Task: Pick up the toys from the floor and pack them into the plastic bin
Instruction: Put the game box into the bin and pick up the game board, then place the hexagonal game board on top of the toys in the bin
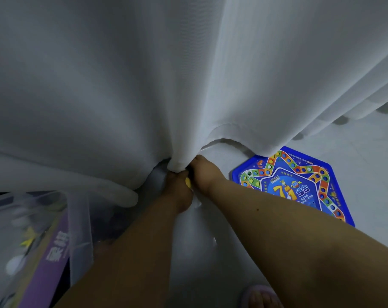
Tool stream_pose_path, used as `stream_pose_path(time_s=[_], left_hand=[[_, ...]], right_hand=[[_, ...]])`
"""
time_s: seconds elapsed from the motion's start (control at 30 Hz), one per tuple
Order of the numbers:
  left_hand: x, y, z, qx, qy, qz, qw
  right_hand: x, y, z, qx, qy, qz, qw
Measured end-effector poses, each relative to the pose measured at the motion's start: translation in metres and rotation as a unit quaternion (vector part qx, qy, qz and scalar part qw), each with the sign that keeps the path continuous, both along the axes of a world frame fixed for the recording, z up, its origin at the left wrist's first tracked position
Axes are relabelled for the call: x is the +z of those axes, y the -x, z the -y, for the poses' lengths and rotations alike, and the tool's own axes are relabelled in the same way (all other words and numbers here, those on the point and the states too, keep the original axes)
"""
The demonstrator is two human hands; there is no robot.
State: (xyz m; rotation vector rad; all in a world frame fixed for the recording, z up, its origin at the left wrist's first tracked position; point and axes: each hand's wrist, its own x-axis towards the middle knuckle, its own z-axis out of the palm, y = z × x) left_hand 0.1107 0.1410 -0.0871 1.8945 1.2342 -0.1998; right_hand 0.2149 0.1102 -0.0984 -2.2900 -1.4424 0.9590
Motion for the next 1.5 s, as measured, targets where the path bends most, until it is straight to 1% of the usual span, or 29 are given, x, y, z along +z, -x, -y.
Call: stream_pose_path(time_s=[0.07,0.17,0.23,0.27,0.33,0.4,0.43,0.5,0.53,0.57,0.63,0.67,0.7,0.73,0.77,0.8,0.87,0.93,1.0,1.1,1.17,1.2,1.27,1.33,1.37,1.4,1.43,1.47,1.5], left_hand=[[0.0,0.007,0.014,0.002,0.02,-0.003,1.0],[0.001,0.017,0.032,-0.022,0.065,-0.004,0.998],[0.011,0.023,0.04,-0.034,0.069,-0.014,0.997],[0.016,0.026,0.041,-0.022,0.074,-0.019,0.997],[0.031,0.033,0.041,0.013,0.071,-0.006,0.997],[0.053,0.04,0.04,0.054,0.045,0.027,0.997],[0.069,0.044,0.041,0.084,0.032,0.063,0.994],[0.108,0.052,0.049,0.17,0.01,0.157,0.973],[0.127,0.059,0.054,0.207,-0.017,0.191,0.959],[0.146,0.066,0.059,0.233,-0.062,0.206,0.948],[0.181,0.09,0.07,0.267,-0.169,0.2,0.928],[0.195,0.105,0.075,0.292,-0.215,0.198,0.911],[0.209,0.12,0.079,0.326,-0.25,0.199,0.89],[0.221,0.137,0.083,0.357,-0.275,0.197,0.871],[0.231,0.154,0.085,0.379,-0.294,0.19,0.857],[0.236,0.171,0.087,0.389,-0.304,0.169,0.853],[0.243,0.201,0.091,0.38,-0.297,0.115,0.868],[0.241,0.224,0.097,0.365,-0.239,0.067,0.897],[0.23,0.233,0.109,0.34,-0.201,0.022,0.918],[0.208,0.222,0.139,0.23,-0.213,-0.033,0.949],[0.194,0.201,0.155,0.168,-0.194,-0.065,0.964],[0.189,0.191,0.161,0.152,-0.18,-0.077,0.969],[0.182,0.174,0.163,0.162,-0.182,-0.086,0.966],[0.177,0.16,0.156,0.177,-0.214,-0.097,0.956],[0.176,0.155,0.151,0.169,-0.229,-0.112,0.952],[0.176,0.149,0.145,0.154,-0.24,-0.122,0.951],[0.174,0.143,0.14,0.136,-0.247,-0.123,0.952],[0.174,0.139,0.136,0.129,-0.25,-0.113,0.953],[0.174,0.137,0.133,0.131,-0.249,-0.097,0.955]], right_hand=[[0.0,0.007,0.01,0.021,0.016,0.029,0.999],[-0.001,0.011,0.029,0.009,0.035,0.028,0.999],[0.004,0.016,0.045,-0.026,0.043,0.012,0.999],[0.009,0.018,0.053,-0.051,0.043,0.0,0.998],[0.023,0.025,0.064,-0.1,0.011,-0.032,0.994],[0.044,0.035,0.069,-0.151,-0.045,-0.08,0.984],[0.058,0.041,0.069,-0.176,-0.075,-0.106,0.976],[0.089,0.055,0.066,-0.221,-0.122,-0.166,0.953],[0.107,0.063,0.064,-0.243,-0.138,-0.207,0.937],[0.124,0.072,0.062,-0.261,-0.153,-0.25,0.92],[0.16,0.094,0.059,-0.27,-0.183,-0.329,0.886],[0.178,0.106,0.059,-0.256,-0.197,-0.358,0.876],[0.195,0.12,0.059,-0.229,-0.21,-0.378,0.872],[0.21,0.134,0.061,-0.191,-0.215,-0.385,0.877],[0.225,0.147,0.063,-0.14,-0.213,-0.386,0.887],[0.236,0.161,0.065,-0.089,-0.198,-0.386,0.897],[0.248,0.179,0.068,-0.015,-0.174,-0.377,0.91],[0.246,0.182,0.072,-0.016,-0.18,-0.343,0.922],[0.235,0.173,0.078,-0.083,-0.189,-0.329,0.922],[0.203,0.149,0.099,-0.219,-0.185,-0.295,0.912],[0.177,0.126,0.117,-0.322,-0.156,-0.269,0.894],[0.161,0.114,0.127,-0.376,-0.138,-0.273,0.875],[0.127,0.09,0.142,-0.453,-0.077,-0.309,0.833],[0.109,0.071,0.161,-0.482,-0.007,-0.299,0.824],[0.1,0.064,0.168,-0.488,0.019,-0.298,0.82],[0.102,0.059,0.176,-0.497,0.022,-0.297,0.815],[0.099,0.053,0.184,-0.492,0.038,-0.276,0.825],[0.097,0.048,0.187,-0.445,0.063,-0.205,0.869],[0.1,0.042,0.188,-0.413,0.078,-0.155,0.894]])
